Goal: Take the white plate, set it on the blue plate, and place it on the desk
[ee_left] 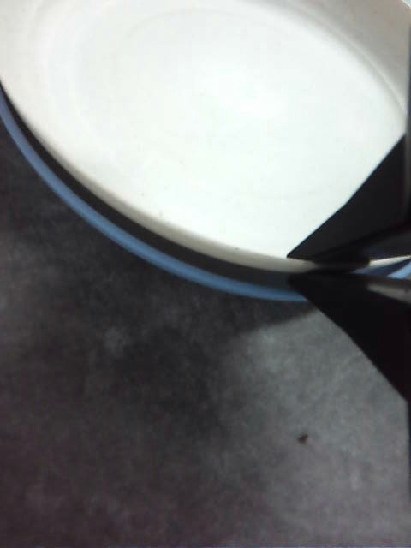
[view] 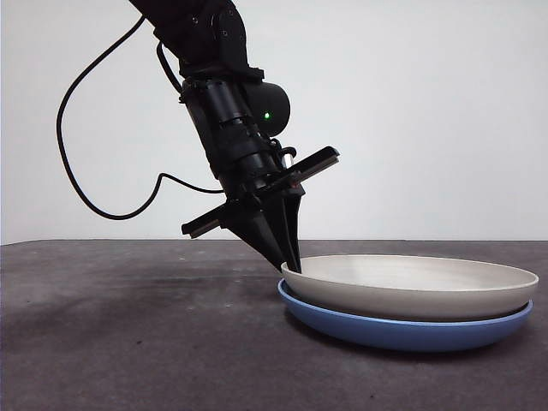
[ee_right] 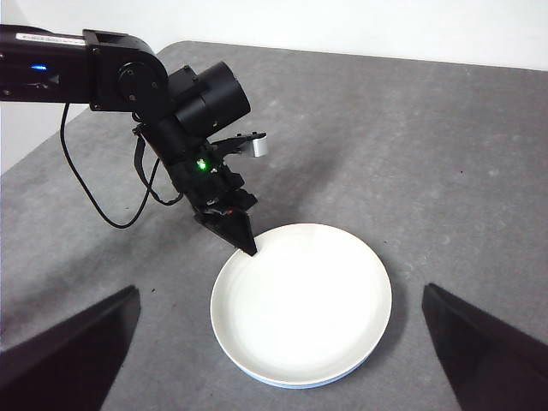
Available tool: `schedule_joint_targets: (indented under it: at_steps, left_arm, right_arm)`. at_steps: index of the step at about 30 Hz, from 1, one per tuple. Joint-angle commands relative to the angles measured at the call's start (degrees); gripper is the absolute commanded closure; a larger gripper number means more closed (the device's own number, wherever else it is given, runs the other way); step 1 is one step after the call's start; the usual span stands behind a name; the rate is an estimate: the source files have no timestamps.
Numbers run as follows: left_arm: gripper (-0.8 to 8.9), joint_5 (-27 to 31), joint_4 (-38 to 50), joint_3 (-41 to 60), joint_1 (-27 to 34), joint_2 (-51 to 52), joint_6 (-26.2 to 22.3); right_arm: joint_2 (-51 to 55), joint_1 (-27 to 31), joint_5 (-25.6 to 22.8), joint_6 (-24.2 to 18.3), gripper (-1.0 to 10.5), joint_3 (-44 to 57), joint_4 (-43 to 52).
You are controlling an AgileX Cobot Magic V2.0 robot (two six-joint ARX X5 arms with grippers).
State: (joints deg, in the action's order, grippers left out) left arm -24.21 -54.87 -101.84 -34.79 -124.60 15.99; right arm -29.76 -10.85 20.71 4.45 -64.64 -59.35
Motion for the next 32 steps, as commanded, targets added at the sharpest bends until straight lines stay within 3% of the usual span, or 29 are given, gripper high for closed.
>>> schedule_joint_targets:
  at_steps: [1, 6, 10, 23, 32]
  left_arm:
    - [8.03, -0.2, 0.3, -1.7, -0.6, -1.1, -0.5]
    - [7.62, -0.2, 0.3, -1.7, -0.6, -1.1, -1.0]
    - [5.78, -0.2, -0.2, -2.1, -0.6, -1.1, -1.0]
    - [2.46, -0.2, -9.1, -15.2, -0.9, -1.1, -3.3]
    - [2.09, -0.2, -24.8, -28.0, -1.0, -0.4, -8.1]
  right_arm:
    - [-0.1, -0.2, -0.2, -0.6, 3.9, -1.0, 0.5]
    - [-0.1, -0.2, -0.2, -0.6, 3.9, -1.0, 0.4]
    - [-0.1, -0.2, -0.2, -0.6, 3.9, -1.0, 0.4]
    - [-0.1, -0.2, 0.0, -0.6, 3.9, -1.0, 0.4]
    - [-0.1, -0.3, -0.3, -0.6, 3.9, -1.0, 0.6]
